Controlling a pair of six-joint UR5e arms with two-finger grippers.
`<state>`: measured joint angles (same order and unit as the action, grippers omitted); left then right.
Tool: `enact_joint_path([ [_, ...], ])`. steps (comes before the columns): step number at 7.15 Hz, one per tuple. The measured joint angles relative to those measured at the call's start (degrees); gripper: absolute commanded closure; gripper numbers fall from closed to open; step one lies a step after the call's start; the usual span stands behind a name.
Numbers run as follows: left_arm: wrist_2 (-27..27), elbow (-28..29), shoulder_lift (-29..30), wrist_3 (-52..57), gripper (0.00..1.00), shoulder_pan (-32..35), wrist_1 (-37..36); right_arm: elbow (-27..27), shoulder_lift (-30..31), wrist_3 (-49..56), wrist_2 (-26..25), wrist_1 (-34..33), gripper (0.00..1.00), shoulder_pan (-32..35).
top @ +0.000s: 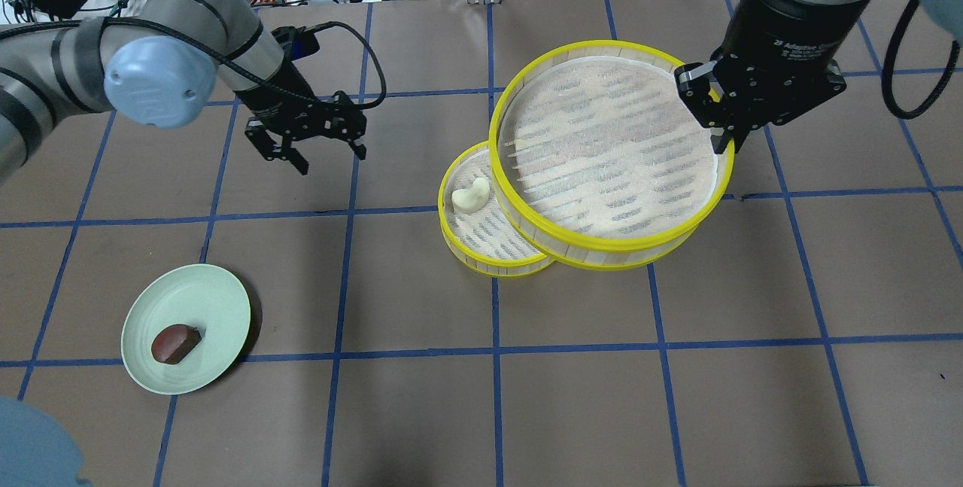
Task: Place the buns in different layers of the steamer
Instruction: 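Lower top tier onto lower tier with right gripper while left moves to plate, then grasp brown bun with left gripper while right releases tier and rises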
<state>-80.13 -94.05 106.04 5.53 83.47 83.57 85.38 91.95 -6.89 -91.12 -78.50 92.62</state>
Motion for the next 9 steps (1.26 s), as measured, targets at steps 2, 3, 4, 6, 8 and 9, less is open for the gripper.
enact_joint_path([
  [2,-7.9,-1.5,-2.3,11.7,0.0,-7.7,6.8,-0.6,-5.8,-7.7,1.8,-4.6,1.0,1.7],
  [3,-10.6,-3.4,-2.8,17.3,0.0,-11.5,8.9,-0.7,-9.7,-12.0,2.5,-7.7,1.0,3.5],
  [4,-13.2,-5.9,-3.1,21.7,0.0,-14.6,10.2,-0.8,-14.0,-15.5,2.3,-11.2,1.0,5.2],
  [6,-18.5,-9.3,-2.5,24.6,0.05,-17.9,11.0,-0.3,-20.3,-18.8,1.6,-15.2,1.0,7.8],
  [8,-22.1,-11.6,-1.0,26.7,0.13,-18.6,9.5,0.7,-22.3,-20.0,-0.7,-17.4,1.0,9.4],
  [9,-23.9,-13.1,-0.2,29.1,0.13,-18.8,7.1,1.4,-23.0,-20.0,-1.4,-18.3,1.0,9.6],
])
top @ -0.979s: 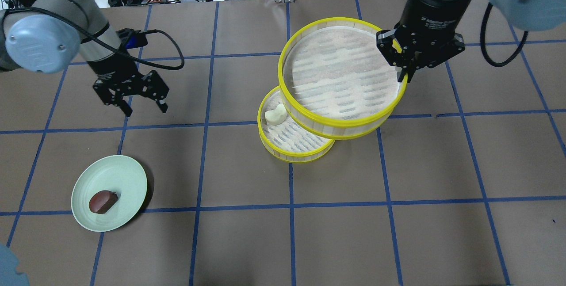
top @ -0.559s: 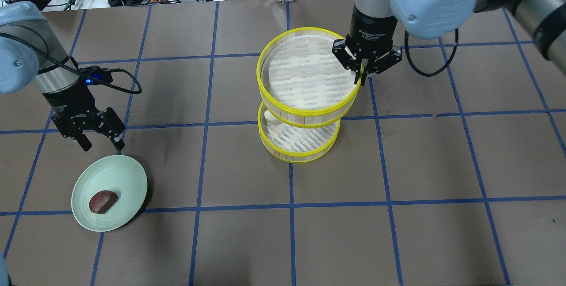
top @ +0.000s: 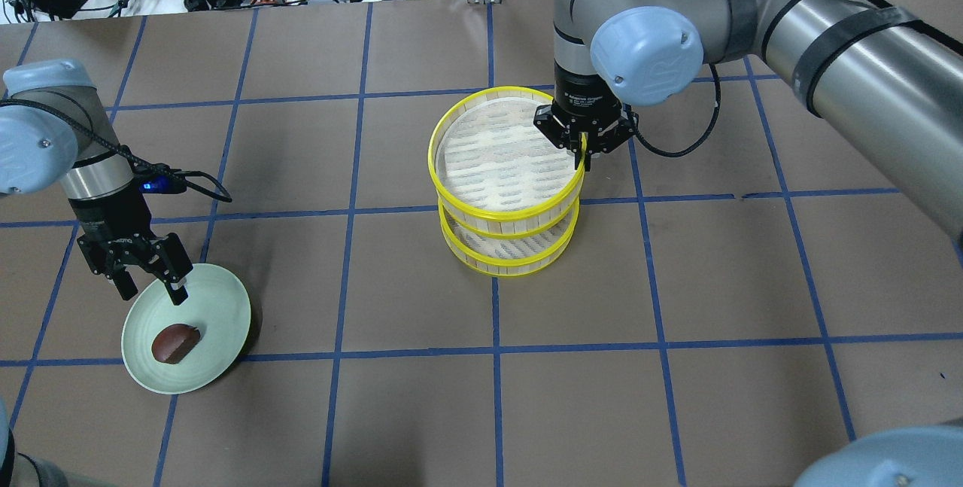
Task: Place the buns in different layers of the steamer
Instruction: 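Grasp brown bun with left gripper while right releases tier and rises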
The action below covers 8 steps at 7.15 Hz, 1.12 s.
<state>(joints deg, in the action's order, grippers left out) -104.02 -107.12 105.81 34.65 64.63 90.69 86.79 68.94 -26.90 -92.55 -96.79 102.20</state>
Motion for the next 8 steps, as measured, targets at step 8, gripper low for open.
enact_joint_path([
  [8,-0.9,-3.9,4.8,5.1,0.12,-0.4,-3.2,3.1,-0.6,0.7,-0.3,-2.8,1.0,0.7],
])
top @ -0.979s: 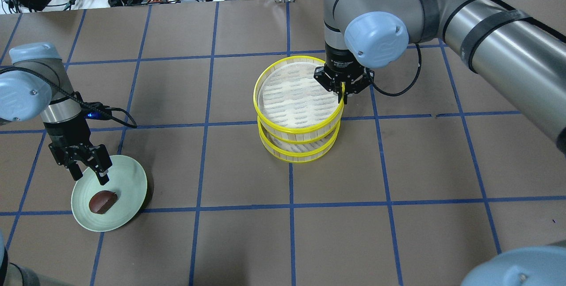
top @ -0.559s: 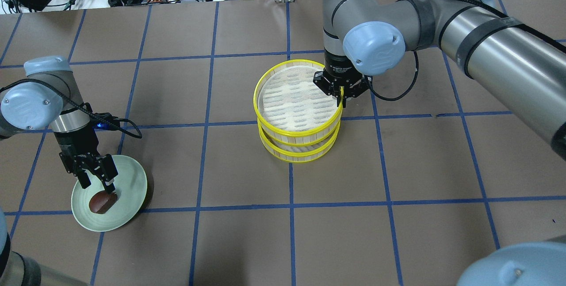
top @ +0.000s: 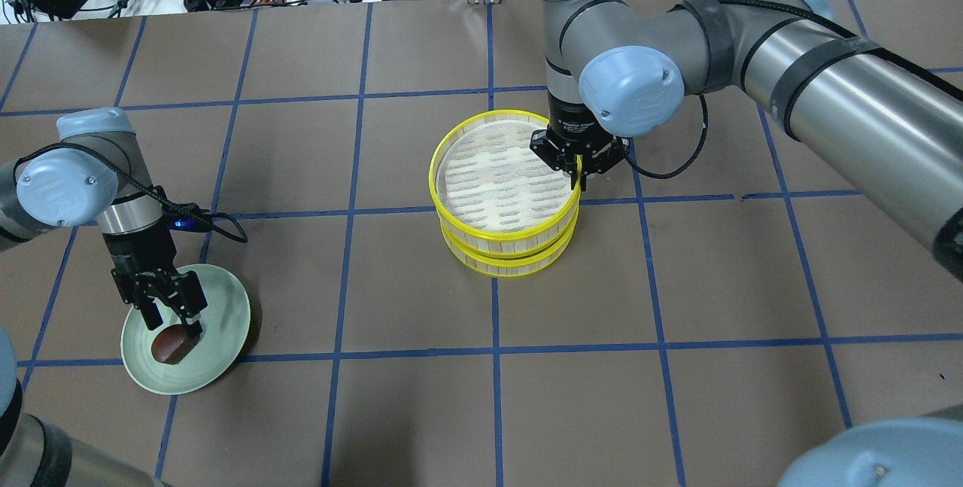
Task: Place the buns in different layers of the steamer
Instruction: 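Grasp brown bun with left gripper while right releases tier and rises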
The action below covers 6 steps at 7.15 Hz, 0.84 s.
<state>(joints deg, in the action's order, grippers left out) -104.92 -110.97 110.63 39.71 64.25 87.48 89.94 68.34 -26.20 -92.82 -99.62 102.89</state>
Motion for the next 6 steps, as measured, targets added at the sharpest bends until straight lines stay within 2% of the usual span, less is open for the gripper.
enact_joint_path([
  [1,-0.1,0.1,0.3,0.2,0.13,0.0,0.0,0.1,0.0,0.1,-0.2,0.0,1.0,0.0],
  [2,-0.2,0.2,0.5,0.3,0.25,0.0,0.0,0.2,0.0,0.2,-0.3,0.0,1.0,0.0],
  [3,-0.4,0.3,0.5,0.4,0.29,0.0,0.0,0.4,0.0,0.2,-0.3,0.1,0.72,0.0],
  [4,-0.4,0.3,0.6,0.4,0.28,0.0,0.0,0.6,0.0,0.4,-0.3,0.1,0.01,0.0],
  [6,-0.4,0.4,1.1,0.4,0.26,0.0,0.0,1.0,0.1,2.0,-0.3,0.2,0.0,0.0],
])
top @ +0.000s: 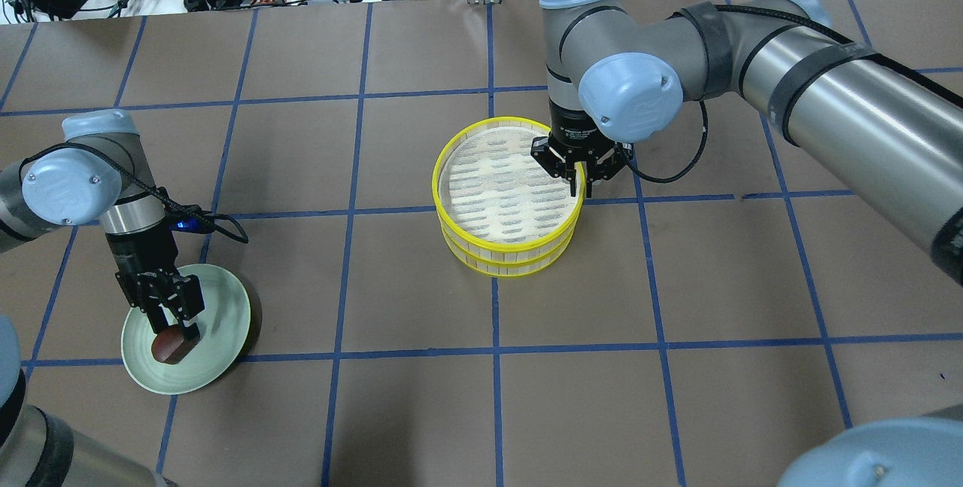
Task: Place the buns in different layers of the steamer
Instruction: 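Grasp brown bun with left gripper while right releases tier and rises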
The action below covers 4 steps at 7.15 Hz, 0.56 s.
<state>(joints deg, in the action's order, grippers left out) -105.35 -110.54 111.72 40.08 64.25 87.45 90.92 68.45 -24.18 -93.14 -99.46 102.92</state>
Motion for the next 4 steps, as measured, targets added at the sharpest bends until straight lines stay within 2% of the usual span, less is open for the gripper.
enact_joint_path([
  [1,0.0,0.0,0.3,0.0,0.32,0.0,0.0,0.0,0.2,0.4,0.1,0.0,0.0,0.0],
  [2,0.1,0.0,0.5,-0.1,0.52,0.0,-0.5,-0.3,1.1,0.7,0.2,0.0,0.0,0.0],
  [3,0.1,0.1,0.6,-0.1,1.0,0.0,-1.7,-1.1,3.5,1.2,0.6,0.2,0.0,-0.2],
  [4,0.2,0.1,0.7,-0.3,1.0,0.0,-2.8,-2.3,7.3,1.7,1.5,1.8,0.0,-0.7],
])
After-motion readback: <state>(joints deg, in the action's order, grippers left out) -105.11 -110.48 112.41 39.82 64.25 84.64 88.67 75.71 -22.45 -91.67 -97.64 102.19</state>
